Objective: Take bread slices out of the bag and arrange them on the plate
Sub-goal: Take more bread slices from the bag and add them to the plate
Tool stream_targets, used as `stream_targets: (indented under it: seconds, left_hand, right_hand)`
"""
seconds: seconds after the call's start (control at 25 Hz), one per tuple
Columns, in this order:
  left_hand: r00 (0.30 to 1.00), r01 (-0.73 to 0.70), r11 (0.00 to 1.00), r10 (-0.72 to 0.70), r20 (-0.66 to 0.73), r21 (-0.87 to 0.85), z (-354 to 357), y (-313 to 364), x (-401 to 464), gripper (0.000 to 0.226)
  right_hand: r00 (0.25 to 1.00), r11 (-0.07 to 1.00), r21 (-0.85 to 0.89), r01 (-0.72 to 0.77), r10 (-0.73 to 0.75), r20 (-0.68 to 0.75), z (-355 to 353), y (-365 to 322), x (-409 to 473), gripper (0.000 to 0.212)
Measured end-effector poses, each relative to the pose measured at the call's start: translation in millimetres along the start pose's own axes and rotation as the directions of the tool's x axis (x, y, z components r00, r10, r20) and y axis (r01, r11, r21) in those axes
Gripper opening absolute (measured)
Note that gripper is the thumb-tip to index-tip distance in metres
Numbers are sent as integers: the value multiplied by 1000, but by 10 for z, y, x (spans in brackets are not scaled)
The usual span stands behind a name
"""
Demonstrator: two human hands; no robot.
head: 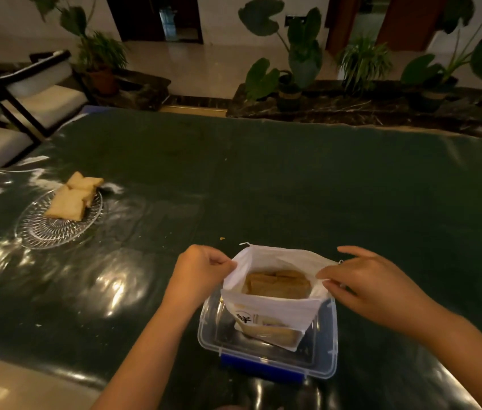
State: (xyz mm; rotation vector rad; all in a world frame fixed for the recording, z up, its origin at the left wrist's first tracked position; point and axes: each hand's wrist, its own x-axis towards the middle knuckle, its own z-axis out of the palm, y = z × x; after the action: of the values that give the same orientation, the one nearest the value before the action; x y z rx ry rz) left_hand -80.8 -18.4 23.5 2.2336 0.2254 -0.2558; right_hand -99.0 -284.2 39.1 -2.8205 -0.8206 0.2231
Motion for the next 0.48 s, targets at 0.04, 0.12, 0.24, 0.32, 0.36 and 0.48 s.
stream_targets:
  seconds: [0.04,0.12,0.24,0.32,0.36,0.48]
  left_hand:
    - [1000,-7,1000,7,0,7,1,12,-1,30]
    - [1000,-25,1000,25,9,16,-4,33,8,28]
    - [998,-55,998,54,29,12,-13,40,18,27]
    - [997,-71,997,71,32,-1,-9,48,15,25]
    - [996,-80,997,80,30,-2,-7,50,17,25]
    - [995,-99,995,99,25,15,0,43,24,27]
  right_hand:
    - [1000,1000,-11,-15,16,4,-30,-62,42,29]
    - [996,998,46,-49,52,-69,-126,-261,195,25]
    - [992,962,251,-107,121,-43,-124,-544,569,30]
    - [942,943,207,-263,204,266,17,-659,868,31]
    - [879,928,138,-345,268,394,111,-681,1014,29]
    - [627,812,-47,-582,484,610,328,-615,1343,25]
